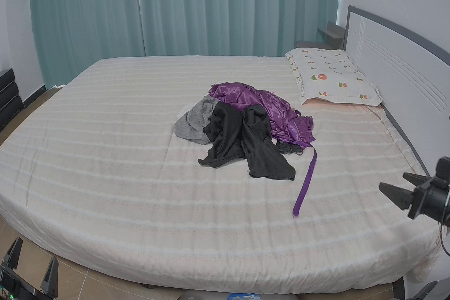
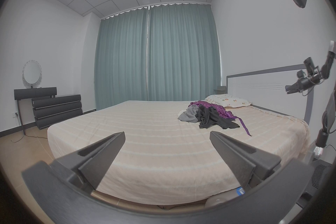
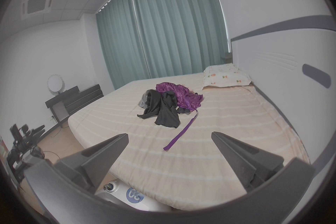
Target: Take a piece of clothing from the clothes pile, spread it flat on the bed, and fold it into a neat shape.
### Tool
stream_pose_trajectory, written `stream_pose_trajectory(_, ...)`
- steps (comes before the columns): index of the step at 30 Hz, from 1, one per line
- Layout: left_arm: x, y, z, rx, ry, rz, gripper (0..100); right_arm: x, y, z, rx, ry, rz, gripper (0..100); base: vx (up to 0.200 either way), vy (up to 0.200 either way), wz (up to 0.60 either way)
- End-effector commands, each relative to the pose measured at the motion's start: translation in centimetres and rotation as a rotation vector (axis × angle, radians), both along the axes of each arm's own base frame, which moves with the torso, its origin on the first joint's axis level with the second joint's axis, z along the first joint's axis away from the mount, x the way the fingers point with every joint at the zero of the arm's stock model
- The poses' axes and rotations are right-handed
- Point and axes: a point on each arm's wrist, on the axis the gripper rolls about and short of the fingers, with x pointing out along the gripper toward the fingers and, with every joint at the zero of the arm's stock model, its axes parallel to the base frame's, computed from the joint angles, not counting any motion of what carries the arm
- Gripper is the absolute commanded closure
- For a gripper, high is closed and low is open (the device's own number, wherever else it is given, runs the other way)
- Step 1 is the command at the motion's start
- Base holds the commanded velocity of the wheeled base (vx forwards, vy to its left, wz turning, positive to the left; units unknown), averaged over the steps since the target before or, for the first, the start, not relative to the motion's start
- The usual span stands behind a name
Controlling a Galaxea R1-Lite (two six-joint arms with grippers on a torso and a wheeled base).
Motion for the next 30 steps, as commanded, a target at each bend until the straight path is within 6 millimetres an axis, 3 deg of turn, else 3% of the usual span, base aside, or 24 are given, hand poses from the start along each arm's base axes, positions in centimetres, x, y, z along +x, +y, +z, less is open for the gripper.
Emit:
stream_pose_trajectory(1,0.0,0.0,-0.5,0.000,-0.001,0.000,0,19.9,7.2,-9.2,0.062,0.199,-0.052,0,0.000,0.000,0.00)
stream_pose_trajectory(5,0.0,0.0,-0.5,0.000,-0.001,0.000,0,23.8,8.3,-12.0,0.067,0.215,-0.065,0,0.000,0.000,0.00)
stream_pose_trajectory(13,0.0,0.0,-0.5,0.000,-0.001,0.000,0,28.1,10.7,-14.9,0.136,0.247,-0.073,0,0.000,0.000,0.00)
stream_pose_trajectory(23,0.0,0.0,-0.5,0.000,-0.001,0.000,0,30.1,14.3,-18.0,0.165,0.319,-0.047,0,0.000,0.000,0.00)
stream_pose_trajectory(30,0.0,0.0,-0.5,0.000,-0.001,0.000,0,30.9,14.6,-20.0,0.150,0.344,-0.065,0,0.000,0.000,0.00)
